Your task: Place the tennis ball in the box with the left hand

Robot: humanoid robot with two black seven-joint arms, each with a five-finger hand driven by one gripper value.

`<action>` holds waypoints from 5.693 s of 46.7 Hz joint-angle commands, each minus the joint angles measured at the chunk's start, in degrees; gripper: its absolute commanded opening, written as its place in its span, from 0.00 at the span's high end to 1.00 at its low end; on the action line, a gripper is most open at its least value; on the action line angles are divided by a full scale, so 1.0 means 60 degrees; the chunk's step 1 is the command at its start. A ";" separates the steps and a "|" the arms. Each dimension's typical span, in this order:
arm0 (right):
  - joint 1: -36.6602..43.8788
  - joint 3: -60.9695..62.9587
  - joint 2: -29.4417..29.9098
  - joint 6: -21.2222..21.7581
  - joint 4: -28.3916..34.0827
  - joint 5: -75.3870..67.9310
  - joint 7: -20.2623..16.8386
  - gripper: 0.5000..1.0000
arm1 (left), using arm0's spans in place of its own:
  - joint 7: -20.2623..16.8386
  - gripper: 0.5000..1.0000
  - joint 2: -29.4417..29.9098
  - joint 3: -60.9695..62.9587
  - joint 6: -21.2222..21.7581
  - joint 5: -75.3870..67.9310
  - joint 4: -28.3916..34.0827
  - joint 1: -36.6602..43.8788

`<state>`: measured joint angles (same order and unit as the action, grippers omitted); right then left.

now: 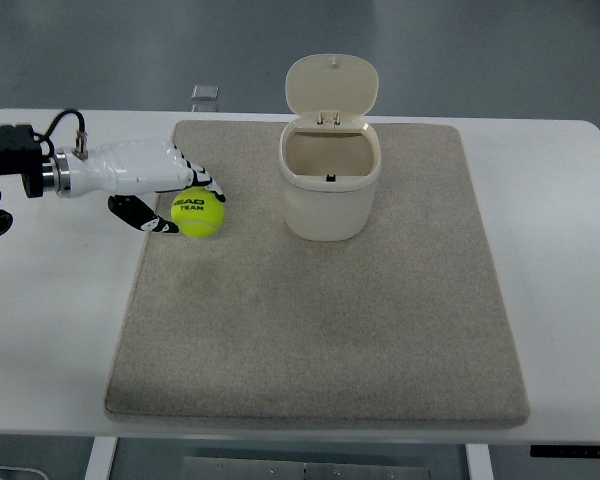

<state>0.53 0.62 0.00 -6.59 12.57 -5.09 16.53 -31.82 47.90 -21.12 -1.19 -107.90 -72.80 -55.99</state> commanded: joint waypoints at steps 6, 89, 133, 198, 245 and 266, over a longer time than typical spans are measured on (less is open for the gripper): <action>0.0000 0.0000 0.0000 0.0000 -0.0001 -0.0001 -0.0001 0.12 | -0.0014 1.00 0.0893 0.0004 0.0022 0.0053 -0.1020 -0.1039; 0.0000 0.0000 0.0000 0.0000 -0.0001 -0.0001 -0.0001 0.12 | 0.0206 1.00 -0.4248 0.3168 -0.0022 0.0009 0.2729 -0.5127; 0.0000 0.0000 0.0000 0.0000 -0.0001 -0.0001 -0.0001 0.12 | 0.0176 0.29 -0.3048 0.3373 -0.0080 0.0478 0.1793 -0.5097; 0.0000 0.0000 0.0000 0.0000 -0.0001 -0.0001 -0.0001 0.12 | 0.0206 0.02 0.1317 0.2553 -0.2788 1.6910 0.0283 -0.1084; 0.0000 0.0000 0.0000 0.0000 -0.0001 -0.0001 -0.0001 0.12 | 0.5670 0.02 0.1553 0.0004 -0.4885 2.2509 0.1045 0.0352; 0.0000 0.0000 0.0000 0.0000 -0.0001 -0.0001 -0.0001 0.12 | 0.5684 0.02 -0.0658 -0.0610 -0.5265 2.3608 0.3372 0.0923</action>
<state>0.52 0.62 0.00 -6.59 12.56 -5.10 16.53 2.24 46.76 -22.64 -31.11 33.72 -56.54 -51.31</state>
